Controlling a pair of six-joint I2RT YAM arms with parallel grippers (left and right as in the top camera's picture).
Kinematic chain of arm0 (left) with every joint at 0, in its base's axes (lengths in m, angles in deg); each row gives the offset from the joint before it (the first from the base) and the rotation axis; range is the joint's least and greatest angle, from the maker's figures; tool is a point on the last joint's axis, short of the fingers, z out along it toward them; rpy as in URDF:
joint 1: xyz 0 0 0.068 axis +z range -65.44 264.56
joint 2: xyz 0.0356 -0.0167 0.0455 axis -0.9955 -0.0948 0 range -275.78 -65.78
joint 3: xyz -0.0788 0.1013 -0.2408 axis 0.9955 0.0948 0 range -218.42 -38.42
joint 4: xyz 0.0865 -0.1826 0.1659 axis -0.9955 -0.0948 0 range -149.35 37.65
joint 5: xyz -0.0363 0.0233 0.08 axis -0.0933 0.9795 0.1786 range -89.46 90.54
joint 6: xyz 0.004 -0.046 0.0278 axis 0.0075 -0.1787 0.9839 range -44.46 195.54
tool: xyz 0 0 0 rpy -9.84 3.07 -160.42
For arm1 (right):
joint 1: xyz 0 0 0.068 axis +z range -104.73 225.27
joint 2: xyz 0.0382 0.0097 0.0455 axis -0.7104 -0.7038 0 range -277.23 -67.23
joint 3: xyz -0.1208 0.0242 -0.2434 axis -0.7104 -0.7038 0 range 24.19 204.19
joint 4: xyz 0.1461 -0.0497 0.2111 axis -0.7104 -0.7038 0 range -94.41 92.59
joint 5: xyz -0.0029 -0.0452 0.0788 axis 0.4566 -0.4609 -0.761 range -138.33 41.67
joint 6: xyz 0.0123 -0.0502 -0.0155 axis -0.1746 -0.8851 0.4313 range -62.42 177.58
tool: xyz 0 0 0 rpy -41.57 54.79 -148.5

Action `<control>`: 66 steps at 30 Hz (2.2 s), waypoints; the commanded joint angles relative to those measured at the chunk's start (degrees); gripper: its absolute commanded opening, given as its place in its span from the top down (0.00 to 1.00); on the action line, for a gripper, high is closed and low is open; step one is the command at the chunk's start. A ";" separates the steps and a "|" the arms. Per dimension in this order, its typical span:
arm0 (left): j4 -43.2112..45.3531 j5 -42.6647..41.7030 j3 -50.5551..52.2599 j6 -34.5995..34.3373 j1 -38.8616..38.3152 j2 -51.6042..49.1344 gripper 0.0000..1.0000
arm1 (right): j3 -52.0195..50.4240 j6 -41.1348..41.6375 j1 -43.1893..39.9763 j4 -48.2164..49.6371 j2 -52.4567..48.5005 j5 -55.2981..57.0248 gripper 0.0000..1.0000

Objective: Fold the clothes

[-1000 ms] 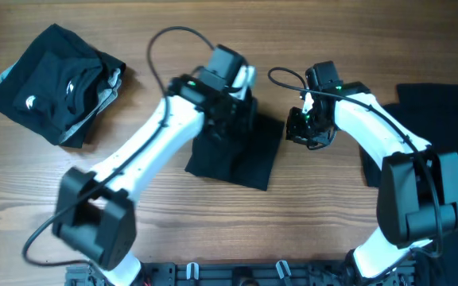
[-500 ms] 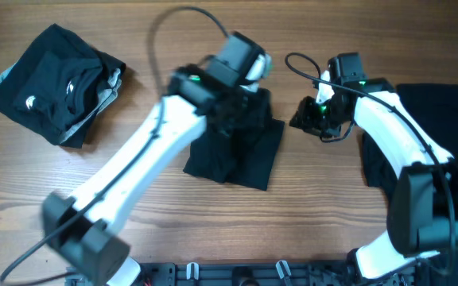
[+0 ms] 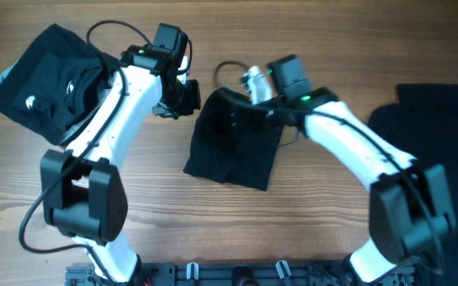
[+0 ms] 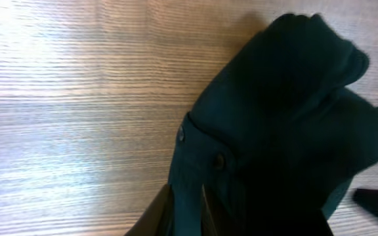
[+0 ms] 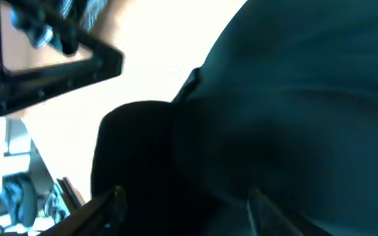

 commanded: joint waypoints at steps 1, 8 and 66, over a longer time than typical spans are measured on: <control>0.24 -1.53 0.22 1.60 -0.09 -2.12 0.86 | 0.74 4.00 2.78 -1.31 -5.09 2.49 0.43; 0.66 -1.53 0.22 1.62 -0.11 -2.16 0.85 | 0.81 13.07 -0.24 -22.47 -4.76 18.10 0.92; 13.77 -12.74 0.22 -1.90 -14.32 -13.86 0.96 | -0.90 5.09 -17.00 -22.18 16.94 27.80 0.67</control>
